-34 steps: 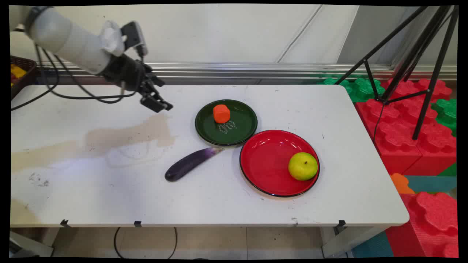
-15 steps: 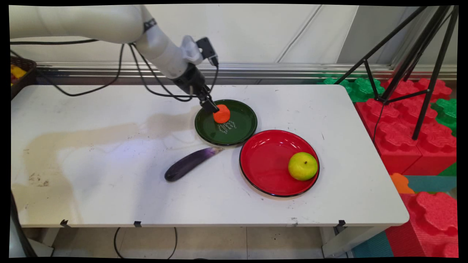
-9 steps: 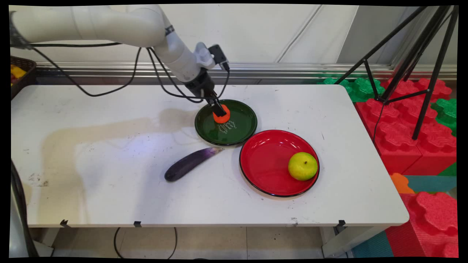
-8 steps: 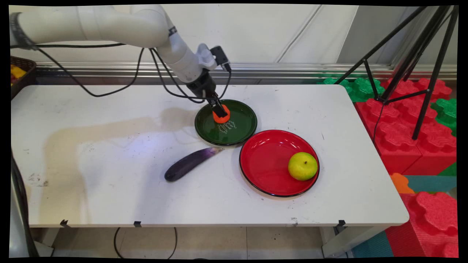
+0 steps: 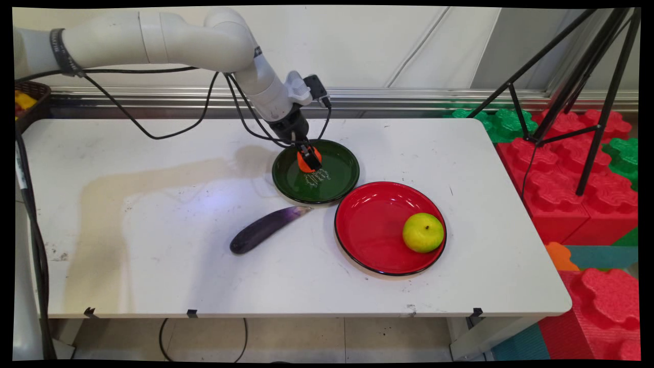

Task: Pick up the mandarin from the green plate, then place the picked object on the table

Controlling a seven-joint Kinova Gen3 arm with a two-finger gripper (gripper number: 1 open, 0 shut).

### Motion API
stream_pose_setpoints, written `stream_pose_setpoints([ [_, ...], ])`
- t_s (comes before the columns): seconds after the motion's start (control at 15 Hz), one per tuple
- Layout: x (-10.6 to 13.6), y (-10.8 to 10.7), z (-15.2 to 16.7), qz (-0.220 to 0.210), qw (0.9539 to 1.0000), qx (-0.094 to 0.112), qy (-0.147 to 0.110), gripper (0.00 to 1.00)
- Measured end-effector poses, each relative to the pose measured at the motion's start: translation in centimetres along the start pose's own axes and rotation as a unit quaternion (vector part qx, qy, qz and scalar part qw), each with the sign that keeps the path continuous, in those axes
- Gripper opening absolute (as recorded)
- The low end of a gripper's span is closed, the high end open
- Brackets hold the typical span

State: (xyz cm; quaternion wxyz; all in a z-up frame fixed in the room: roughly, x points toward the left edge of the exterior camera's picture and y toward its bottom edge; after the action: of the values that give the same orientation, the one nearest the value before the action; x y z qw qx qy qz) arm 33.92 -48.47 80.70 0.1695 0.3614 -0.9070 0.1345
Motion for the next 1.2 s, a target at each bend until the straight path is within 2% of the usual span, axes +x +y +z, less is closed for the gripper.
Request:
stream_pose_setpoints([
  [0.33, 0.0, -0.1, 0.2, -0.002, 1.0, -0.001, -0.002, 0.0],
  [0.53, -0.2, 0.0, -0.8, 0.002, 1.0, 0.003, 0.003, 0.0],
  [0.93, -1.2, 0.5, -5.4, 0.028, 0.9991, 0.014, 0.03, 0.0],
  [1.2, -2.9, 0.3, -9.2, 0.064, 0.9966, 0.02, 0.048, 0.0],
])
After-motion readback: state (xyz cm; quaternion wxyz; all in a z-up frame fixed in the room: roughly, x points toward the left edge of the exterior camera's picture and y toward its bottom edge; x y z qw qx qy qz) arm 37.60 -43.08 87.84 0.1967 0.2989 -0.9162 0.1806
